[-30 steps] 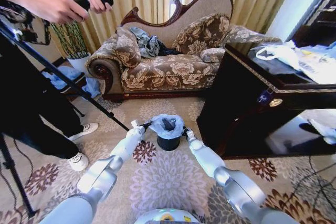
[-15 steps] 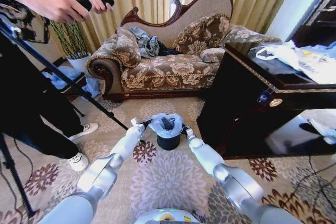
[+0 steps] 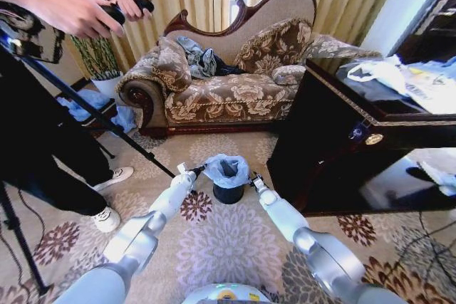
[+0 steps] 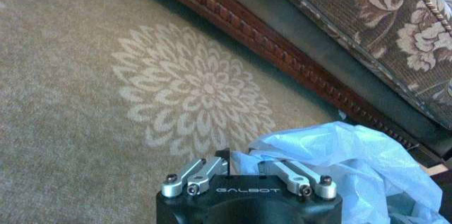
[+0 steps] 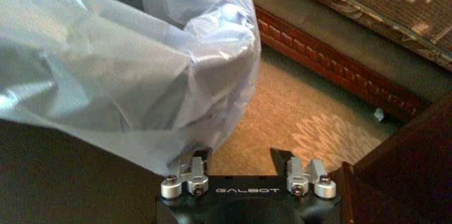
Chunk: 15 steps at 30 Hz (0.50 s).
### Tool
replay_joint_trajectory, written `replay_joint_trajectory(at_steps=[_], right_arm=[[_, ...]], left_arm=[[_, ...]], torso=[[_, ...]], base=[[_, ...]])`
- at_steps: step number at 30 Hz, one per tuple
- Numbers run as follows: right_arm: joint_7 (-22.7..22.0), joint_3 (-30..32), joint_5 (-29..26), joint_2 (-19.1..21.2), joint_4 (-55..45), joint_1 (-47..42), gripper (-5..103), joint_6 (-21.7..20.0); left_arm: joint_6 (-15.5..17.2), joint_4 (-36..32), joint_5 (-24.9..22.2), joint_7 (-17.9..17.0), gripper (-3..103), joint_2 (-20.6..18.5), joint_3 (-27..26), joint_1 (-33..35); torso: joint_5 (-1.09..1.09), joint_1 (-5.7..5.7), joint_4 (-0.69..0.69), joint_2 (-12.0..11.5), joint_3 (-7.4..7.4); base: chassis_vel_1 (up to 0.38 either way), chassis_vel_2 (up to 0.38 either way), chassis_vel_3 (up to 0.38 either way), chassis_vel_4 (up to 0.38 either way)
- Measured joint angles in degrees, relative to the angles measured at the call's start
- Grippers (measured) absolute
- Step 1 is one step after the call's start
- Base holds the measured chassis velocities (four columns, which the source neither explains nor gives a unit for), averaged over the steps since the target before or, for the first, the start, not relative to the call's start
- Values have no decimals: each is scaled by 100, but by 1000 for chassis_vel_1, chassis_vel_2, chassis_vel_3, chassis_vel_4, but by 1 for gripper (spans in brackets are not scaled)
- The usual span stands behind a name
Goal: Place a garbage bag over the trash bin.
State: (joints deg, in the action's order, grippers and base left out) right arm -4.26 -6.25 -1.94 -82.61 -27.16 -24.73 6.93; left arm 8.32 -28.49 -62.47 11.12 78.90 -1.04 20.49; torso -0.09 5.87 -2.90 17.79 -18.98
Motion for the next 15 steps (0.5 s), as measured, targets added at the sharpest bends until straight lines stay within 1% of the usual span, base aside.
replay_joint_trajectory(at_steps=[1, 4, 5, 6, 7, 9, 11, 12, 13, 14, 15], right_arm=[[-3, 0, 12, 26, -1, 0, 57, 1], [42, 24, 17, 38, 136, 57, 73, 79], [42, 24, 17, 38, 136, 57, 73, 79], [57, 42, 17, 18, 189, 74, 79, 113], [64, 65, 20, -16, 249, 85, 79, 157], [63, 117, 29, -76, 321, 72, 89, 248], [50, 132, 28, -77, 310, 46, 90, 266], [44, 133, 20, -55, 255, 5, 94, 263], [43, 133, 15, -24, 186, -25, 94, 241], [41, 133, 3, 80, 15, -75, 84, 134], [45, 133, -12, 142, -78, -104, 84, 72]], left_arm=[[4, -6, -8, -4, 19, -5, -1, 3], [20, 12, -27, -3, 19, -9, -17, 5], [20, 12, -27, -3, 19, -9, -17, 5], [27, 20, -27, 0, 19, -5, -22, 5], [34, 25, -26, 5, 19, 3, -28, 9], [40, 15, -17, 11, 22, 19, -33, 44], [48, -22, -16, 12, 22, 16, -31, 71], [68, -84, -29, 11, 22, 0, -19, 98], [90, -148, -57, 9, 22, -26, 3, 122], [136, -272, -145, -4, 31, -91, 70, 171], [164, -347, -190, -12, 31, -129, 100, 201]], torso=[[0, 0, 0, 0, 0], [-1, 0, -2, 0, 0], [-1, 0, -2, 0, 0], [-1, 0, -2, 0, 0], [-1, 0, -2, 0, 0], [-1, 0, -1, 0, 0], [-3, 0, -1, 0, 0], [-1, 0, -1, 0, 0], [4, 0, -1, 0, 0], [3, 0, 0, -1, 0], [-2, 0, 0, -1, 0]], base=[[0, 0, 0, 0], [0, 0, 0, 0], [0, 0, 0, 0], [0, 0, 0, 0], [0, 0, 0, 0], [0, 0, 0, 0], [0, 0, 0, 0], [0, 0, 0, 0], [0, 0, 0, 0], [0, 0, 0, 0], [0, 0, 0, 0]])
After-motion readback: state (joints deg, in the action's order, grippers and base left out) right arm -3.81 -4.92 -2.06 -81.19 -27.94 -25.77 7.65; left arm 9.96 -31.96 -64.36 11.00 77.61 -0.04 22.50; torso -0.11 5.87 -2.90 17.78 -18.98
